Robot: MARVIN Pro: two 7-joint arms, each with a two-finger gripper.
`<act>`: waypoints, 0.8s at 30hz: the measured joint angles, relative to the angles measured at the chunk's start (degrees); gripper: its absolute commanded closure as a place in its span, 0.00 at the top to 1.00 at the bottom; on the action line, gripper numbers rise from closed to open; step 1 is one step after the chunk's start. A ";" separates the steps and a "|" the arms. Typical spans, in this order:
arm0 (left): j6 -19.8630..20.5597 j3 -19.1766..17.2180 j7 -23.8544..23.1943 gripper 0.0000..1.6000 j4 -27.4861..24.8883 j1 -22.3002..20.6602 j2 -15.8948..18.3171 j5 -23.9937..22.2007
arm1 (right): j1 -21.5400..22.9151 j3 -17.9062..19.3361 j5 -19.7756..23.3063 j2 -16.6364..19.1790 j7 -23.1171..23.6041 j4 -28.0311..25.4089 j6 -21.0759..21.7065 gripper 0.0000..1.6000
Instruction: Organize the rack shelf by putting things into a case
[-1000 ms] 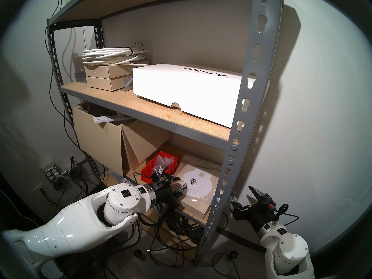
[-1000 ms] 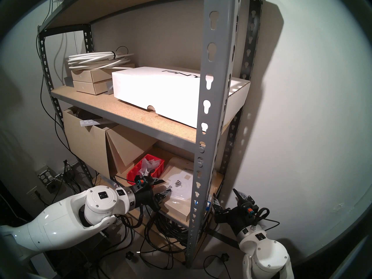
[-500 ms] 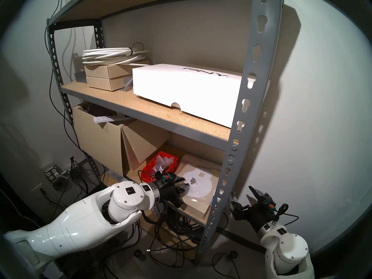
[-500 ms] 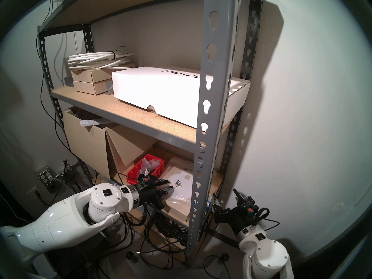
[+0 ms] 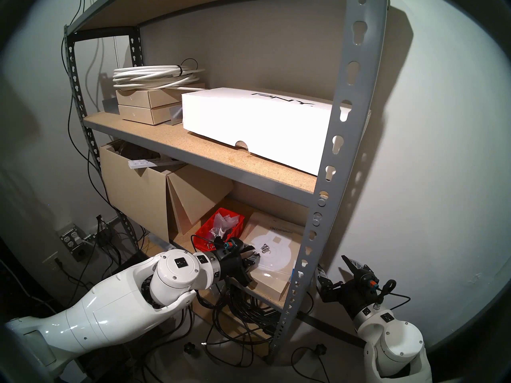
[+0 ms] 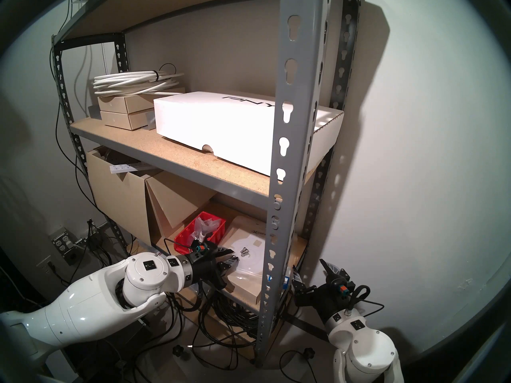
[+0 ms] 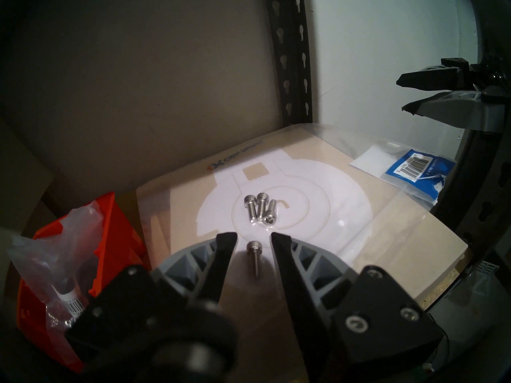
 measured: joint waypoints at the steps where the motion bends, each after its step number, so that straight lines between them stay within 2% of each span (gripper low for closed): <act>1: 0.00 0.00 0.04 0.48 0.05 0.01 0.00 -0.02 | 0.00 0.00 0.00 0.00 0.00 0.00 0.00 1.00; 18: -0.03 0.56 -0.65 0.46 0.94 -0.22 0.06 -0.15 | 0.00 0.03 -0.05 -0.07 0.05 0.00 0.00 1.00; 24: -0.05 0.61 -0.74 0.36 1.21 -0.39 -0.18 -0.12 | 0.00 0.04 -0.06 -0.10 0.07 0.00 0.00 1.00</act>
